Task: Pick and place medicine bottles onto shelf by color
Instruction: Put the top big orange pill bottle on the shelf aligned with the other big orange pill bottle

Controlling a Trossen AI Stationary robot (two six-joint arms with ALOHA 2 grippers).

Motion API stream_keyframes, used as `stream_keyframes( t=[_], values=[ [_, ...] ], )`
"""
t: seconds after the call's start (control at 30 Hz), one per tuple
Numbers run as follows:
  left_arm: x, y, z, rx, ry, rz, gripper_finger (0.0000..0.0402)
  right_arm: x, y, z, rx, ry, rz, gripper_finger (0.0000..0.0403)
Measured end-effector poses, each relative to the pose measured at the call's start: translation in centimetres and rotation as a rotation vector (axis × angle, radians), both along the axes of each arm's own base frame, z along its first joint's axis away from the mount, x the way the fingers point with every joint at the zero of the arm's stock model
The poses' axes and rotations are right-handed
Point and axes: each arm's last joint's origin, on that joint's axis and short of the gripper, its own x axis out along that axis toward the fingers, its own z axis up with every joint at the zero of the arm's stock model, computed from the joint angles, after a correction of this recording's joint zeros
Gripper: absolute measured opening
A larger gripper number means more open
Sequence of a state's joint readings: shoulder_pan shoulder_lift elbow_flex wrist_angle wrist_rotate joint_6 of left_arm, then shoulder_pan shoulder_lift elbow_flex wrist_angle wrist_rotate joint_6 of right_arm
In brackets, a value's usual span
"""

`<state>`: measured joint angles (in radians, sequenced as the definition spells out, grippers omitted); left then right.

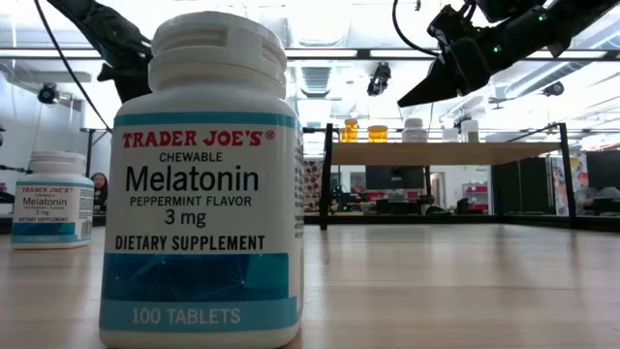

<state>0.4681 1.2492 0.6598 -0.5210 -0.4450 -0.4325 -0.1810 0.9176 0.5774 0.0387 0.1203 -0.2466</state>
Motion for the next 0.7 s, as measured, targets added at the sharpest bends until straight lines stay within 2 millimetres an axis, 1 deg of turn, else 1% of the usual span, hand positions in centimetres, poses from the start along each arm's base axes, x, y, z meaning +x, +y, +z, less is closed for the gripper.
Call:
stream_keyframes(
  t=[0.07, 0.17, 0.33, 0.47, 0.6, 0.7],
  values=[
    [0.3, 0.2, -0.2, -0.001, -0.012, -0.023, 0.0305, 0.0, 0.0, 0.0, 0.000, -0.001, 0.000, 0.0012],
    [0.5, 0.5, -0.7, -0.023, -0.030, -0.050, 0.0284, 0.0, 0.0, 0.0, 0.000, 0.000, 0.000, 0.0012],
    [0.8, 0.6, -1.1, -0.035, -0.027, -0.056, 0.0227, 0.0, 0.0, 0.0, 0.000, 0.000, 0.000, 0.0012],
    [0.6, 0.5, -0.9, -0.034, -0.025, -0.062, 0.0186, 0.0, 0.0, 0.0, 0.000, 0.000, 0.000, 0.0012],
    [0.7, 0.4, 0.1, -0.015, -0.061, -0.087, 0.0182, 0.0, 0.0, 0.0, 0.000, 0.003, 0.000, 0.0012],
    [1.2, -0.1, 1.3, -0.028, -0.143, -0.147, 0.0182, 0.0, 0.0, 0.0, -0.002, 0.005, 0.001, 0.0012]
  ],
)
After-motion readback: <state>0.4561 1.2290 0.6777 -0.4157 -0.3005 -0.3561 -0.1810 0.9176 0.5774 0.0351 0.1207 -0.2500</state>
